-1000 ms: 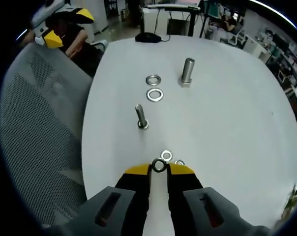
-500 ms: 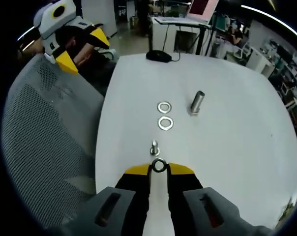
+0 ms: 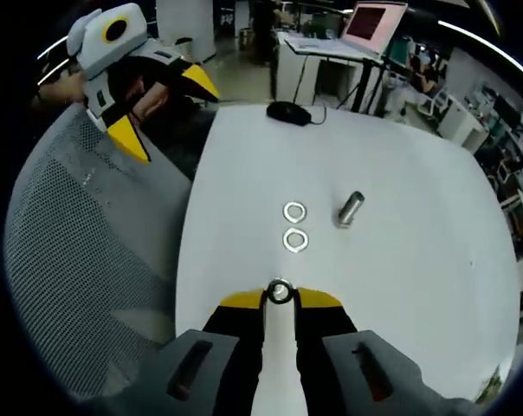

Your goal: Place the washer onto the threaded stud by aligning its center hole with the stud, sliding it down to the base, and recovering from edge contact or off-axis alignment until the washer reaches the visible bottom stop.

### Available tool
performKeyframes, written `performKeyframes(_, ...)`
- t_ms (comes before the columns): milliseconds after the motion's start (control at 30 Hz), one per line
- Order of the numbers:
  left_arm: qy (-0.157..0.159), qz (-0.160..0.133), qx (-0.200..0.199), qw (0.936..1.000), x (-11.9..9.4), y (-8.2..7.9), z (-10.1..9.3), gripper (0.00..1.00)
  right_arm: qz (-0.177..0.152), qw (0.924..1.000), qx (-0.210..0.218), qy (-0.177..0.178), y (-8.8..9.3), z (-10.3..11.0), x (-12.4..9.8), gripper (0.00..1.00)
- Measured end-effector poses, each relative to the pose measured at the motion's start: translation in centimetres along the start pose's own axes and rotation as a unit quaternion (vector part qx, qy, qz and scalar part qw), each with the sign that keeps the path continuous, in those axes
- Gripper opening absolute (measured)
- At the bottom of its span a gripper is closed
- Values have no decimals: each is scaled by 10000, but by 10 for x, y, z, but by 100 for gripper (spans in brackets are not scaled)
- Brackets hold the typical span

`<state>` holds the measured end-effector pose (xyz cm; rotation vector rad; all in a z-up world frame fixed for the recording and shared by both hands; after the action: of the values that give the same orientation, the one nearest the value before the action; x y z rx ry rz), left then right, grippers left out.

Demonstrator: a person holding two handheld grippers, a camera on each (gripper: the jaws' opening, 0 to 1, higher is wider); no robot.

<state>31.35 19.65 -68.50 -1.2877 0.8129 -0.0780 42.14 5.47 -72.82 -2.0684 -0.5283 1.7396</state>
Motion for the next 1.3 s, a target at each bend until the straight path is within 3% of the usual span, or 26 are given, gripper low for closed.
performKeyframes(267, -106, -140, -47, 9998, -5, 1, 6, 57, 178, 9993, -320, -35, -17, 2, -1, 14)
performKeyframes(633, -150, -205, 0, 9997, -6, -1, 4, 56, 786, 9960, -354, -218, 0, 1, 27, 14)
performKeyframes(1300, -165, -209, -7, 9996, -3, -2, 4, 54, 1017, 9933, -404, -362, 9, 1, 45, 14)
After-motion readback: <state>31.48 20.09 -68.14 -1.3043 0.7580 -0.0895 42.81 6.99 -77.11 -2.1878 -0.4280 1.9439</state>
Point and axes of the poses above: the point that each gripper's makers call its tool centre point, and the gripper's own axes: x roughly forward along the fingers, z roughly to its left, y roughly out of its underside, the point moved 4 cm from there along -x, roughly backward along the fingers, and after that the axes turned 6 degrees about y, right-handed, at the moved point
